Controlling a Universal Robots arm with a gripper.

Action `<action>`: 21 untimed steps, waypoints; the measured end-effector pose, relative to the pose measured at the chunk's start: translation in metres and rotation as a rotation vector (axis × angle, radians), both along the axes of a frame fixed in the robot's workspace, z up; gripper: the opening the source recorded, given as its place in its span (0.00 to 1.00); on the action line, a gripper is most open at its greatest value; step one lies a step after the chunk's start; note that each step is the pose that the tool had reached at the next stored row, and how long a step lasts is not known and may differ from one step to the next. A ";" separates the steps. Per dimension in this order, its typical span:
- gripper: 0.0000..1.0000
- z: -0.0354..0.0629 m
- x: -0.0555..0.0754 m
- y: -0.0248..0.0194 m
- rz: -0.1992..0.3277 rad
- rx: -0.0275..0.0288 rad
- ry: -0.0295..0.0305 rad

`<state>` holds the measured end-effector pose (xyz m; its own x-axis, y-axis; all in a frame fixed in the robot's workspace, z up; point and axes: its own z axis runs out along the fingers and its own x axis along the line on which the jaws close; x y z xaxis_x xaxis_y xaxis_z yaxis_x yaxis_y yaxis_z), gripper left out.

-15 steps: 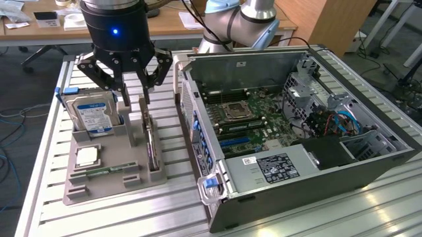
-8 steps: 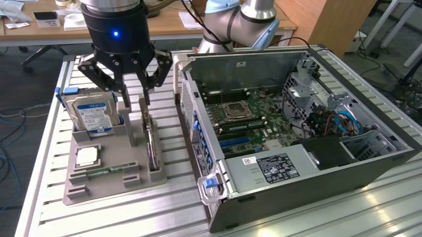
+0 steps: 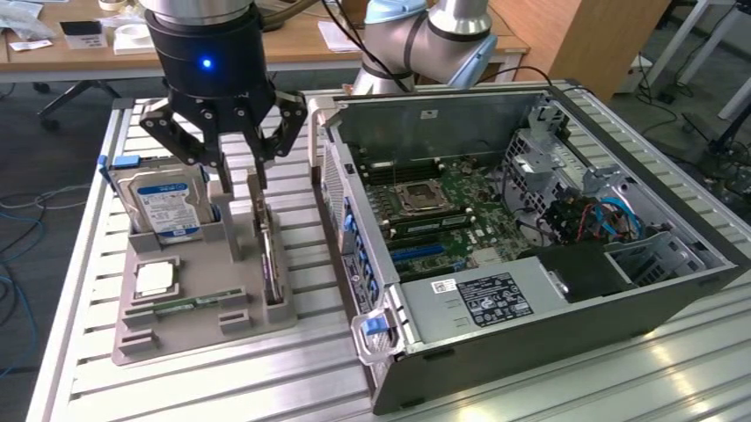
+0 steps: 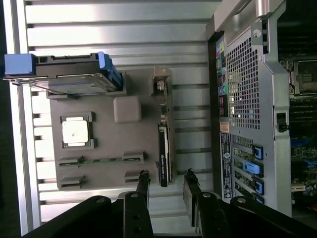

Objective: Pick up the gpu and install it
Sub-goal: 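Pick up the gpu and move the gpu toward the slot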

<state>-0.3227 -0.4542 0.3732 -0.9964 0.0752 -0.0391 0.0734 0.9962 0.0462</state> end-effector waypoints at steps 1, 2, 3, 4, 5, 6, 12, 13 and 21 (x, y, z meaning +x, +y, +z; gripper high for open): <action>0.42 -0.0003 0.000 0.0000 0.000 0.0000 0.0000; 0.42 -0.0005 0.000 0.0000 0.000 0.0000 0.0000; 0.42 -0.0008 0.000 0.0000 0.000 0.0000 0.0000; 0.42 -0.0010 0.000 0.0000 0.000 0.0000 0.0000; 0.42 -0.0012 0.000 0.0000 0.000 0.0000 0.0001; 0.42 -0.0017 0.000 0.0000 0.000 0.0002 -0.0001; 0.42 -0.0069 0.000 0.0000 0.000 -0.0001 0.0000; 0.42 -0.0077 0.000 0.0000 0.000 0.0000 0.0000; 0.42 -0.0112 0.000 0.0000 0.000 0.0000 0.0000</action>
<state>-0.3227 -0.4542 0.3620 -0.9964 0.0753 -0.0391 0.0735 0.9962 0.0462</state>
